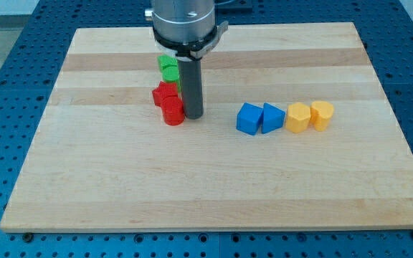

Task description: Adjust the red blocks and green blocks in the vertical line

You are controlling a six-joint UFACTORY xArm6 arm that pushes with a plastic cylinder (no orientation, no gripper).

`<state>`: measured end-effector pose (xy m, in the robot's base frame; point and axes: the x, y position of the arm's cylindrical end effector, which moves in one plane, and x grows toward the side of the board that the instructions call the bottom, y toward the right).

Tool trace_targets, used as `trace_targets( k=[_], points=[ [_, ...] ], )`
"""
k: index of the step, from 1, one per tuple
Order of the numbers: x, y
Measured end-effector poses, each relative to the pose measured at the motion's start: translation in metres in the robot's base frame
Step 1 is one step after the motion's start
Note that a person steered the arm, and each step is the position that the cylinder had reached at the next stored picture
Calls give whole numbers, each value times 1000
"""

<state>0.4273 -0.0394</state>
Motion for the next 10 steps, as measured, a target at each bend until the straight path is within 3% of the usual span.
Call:
trace_targets(
  k=[2,4,6,10],
  points=[
    [0,-15],
    [-31,37],
    [-77,26],
    [-79,-15]
  ],
)
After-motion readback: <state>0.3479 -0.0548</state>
